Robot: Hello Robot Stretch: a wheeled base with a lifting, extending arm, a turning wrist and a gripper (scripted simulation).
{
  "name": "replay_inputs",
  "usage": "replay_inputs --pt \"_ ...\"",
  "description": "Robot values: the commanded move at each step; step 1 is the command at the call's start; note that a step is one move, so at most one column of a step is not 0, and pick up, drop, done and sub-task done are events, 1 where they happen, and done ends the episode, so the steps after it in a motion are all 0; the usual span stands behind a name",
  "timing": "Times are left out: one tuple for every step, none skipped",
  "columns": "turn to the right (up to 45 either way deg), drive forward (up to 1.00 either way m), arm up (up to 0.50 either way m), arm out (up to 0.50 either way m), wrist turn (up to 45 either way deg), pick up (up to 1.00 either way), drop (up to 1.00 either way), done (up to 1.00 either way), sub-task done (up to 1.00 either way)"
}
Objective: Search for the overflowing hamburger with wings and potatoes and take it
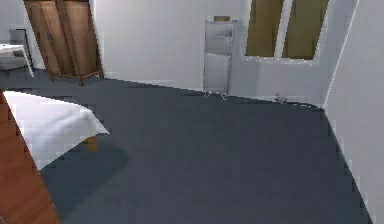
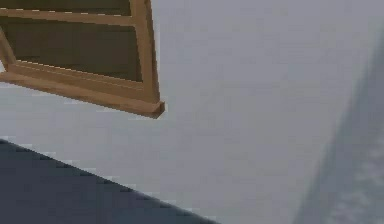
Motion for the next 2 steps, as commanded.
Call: replay_inputs --pt "18.0 0.00 0.00 0.00 0.0 0.00 0.00 0.00 0.00" --pt "0.0 0.40 0.00 0.00 0.0 0.00 0.00 0.00 0.00"
